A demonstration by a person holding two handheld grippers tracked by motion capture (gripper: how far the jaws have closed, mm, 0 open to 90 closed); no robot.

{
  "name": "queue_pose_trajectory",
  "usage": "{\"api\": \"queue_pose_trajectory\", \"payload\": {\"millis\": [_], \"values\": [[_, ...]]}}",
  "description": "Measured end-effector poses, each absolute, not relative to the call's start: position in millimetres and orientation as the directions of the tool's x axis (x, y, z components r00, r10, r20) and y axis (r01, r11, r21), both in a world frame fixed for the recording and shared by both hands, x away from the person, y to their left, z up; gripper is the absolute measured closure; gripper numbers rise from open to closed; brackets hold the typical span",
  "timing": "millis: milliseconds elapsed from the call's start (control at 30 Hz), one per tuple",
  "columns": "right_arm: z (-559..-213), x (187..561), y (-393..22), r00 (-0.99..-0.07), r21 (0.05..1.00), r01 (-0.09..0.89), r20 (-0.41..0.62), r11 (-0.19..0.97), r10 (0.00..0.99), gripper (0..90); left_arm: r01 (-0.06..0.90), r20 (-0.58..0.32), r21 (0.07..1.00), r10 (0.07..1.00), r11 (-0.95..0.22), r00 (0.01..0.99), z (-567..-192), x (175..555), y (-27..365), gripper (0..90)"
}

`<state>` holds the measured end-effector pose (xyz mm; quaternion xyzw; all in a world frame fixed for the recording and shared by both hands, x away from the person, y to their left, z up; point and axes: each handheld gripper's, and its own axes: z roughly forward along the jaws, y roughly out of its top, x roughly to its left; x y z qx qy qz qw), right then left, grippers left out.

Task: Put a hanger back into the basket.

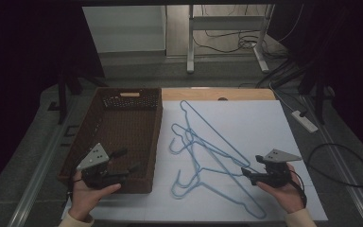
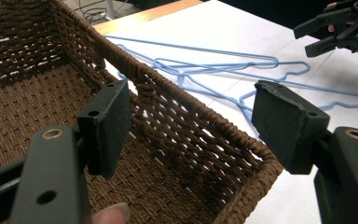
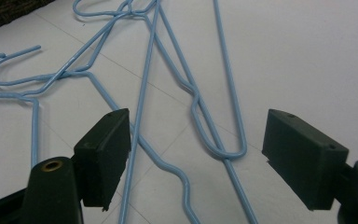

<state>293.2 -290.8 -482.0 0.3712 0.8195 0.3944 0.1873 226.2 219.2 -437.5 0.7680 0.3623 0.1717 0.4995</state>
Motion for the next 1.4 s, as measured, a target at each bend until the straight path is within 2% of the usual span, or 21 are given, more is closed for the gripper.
{"api": "queue_pose_trajectory", "payload": {"millis": [1000,1400], "values": [[-477,290,-289,-0.675,0.786,0.45,-0.012,0.424,0.738,25.4,0.397,-0.105,0.885,0.725,-0.244,0.68,-440,229,218,30.3],[-465,289,-270,-0.713,0.774,0.445,0.001,0.451,0.701,25.3,0.418,-0.119,0.875,0.73,-0.242,0.673,-440,230,218,30.3]]}}
